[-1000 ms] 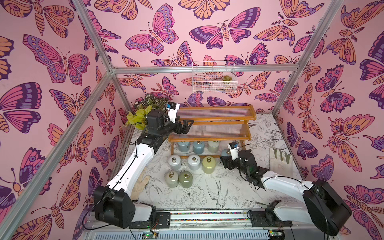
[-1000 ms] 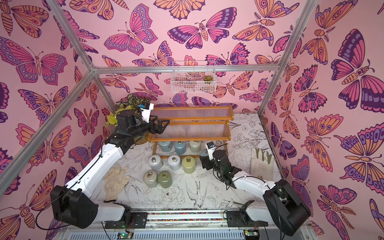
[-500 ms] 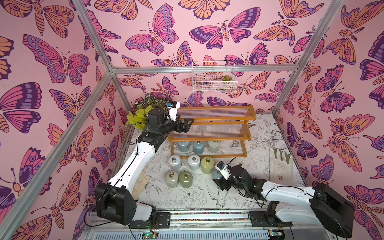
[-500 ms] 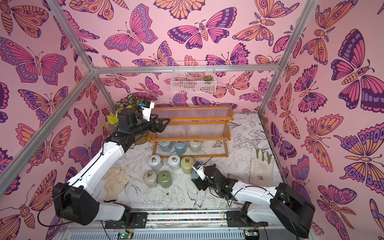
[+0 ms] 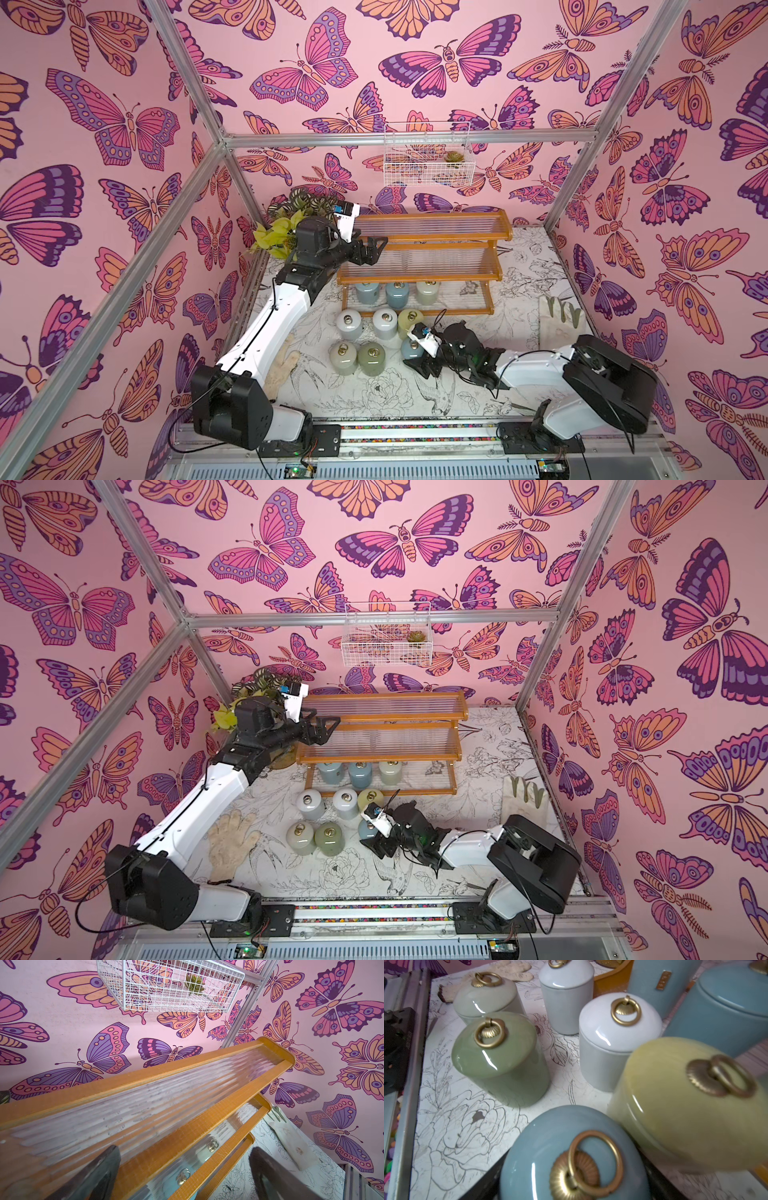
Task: Remove the tea canisters from the shelf
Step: Place the tea canister at the center of the board.
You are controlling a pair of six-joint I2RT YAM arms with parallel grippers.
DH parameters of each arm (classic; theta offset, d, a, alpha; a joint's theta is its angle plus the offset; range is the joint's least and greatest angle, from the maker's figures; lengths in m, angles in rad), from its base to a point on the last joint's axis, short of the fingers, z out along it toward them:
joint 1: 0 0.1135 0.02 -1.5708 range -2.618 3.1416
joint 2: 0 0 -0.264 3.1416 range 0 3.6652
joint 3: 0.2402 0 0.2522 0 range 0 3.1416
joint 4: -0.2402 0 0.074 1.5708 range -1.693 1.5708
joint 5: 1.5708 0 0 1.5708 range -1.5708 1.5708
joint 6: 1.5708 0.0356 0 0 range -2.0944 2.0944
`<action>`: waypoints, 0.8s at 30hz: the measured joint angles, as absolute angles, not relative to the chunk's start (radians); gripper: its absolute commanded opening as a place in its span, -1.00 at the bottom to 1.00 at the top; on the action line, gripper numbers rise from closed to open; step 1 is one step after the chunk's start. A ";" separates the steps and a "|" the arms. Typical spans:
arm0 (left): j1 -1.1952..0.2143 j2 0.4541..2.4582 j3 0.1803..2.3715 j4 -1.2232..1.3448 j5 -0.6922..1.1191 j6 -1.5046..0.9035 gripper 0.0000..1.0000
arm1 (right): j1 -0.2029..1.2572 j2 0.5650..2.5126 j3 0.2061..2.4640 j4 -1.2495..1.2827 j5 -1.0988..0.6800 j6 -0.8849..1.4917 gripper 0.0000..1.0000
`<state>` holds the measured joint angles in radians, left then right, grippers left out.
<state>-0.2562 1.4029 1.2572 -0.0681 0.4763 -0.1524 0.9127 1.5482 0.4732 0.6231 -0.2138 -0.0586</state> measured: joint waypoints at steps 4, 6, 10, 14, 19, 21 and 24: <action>-0.256 1.403 1.257 -0.067 0.479 -0.158 1.00 | 0.913 1.625 0.516 0.679 -0.268 -0.065 0.74; -0.256 1.403 1.257 -0.067 0.479 -0.159 1.00 | 0.913 1.639 0.522 0.682 -0.286 -0.072 0.97; -0.256 1.403 1.257 -0.066 0.480 -0.161 1.00 | 0.918 1.641 0.527 0.682 -0.307 -0.083 0.97; -0.257 1.403 1.257 -0.066 0.480 -0.160 1.00 | 0.918 1.621 0.530 0.680 -0.308 -0.083 0.97; -0.257 1.403 1.257 -0.065 0.480 -0.160 1.00 | 0.918 1.497 0.544 0.659 -0.283 -0.083 0.98; -0.257 1.403 1.257 -0.065 0.481 -0.160 1.00 | 0.916 1.440 0.558 0.659 -0.253 -0.078 0.97; -0.257 1.403 1.257 -0.065 0.482 -0.160 1.00 | 0.882 1.362 0.576 0.662 -0.170 -0.030 0.97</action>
<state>-0.2565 1.4033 1.2572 -0.0654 0.4824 -0.1604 0.8822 1.3621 0.5762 0.6617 -0.1696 -0.0299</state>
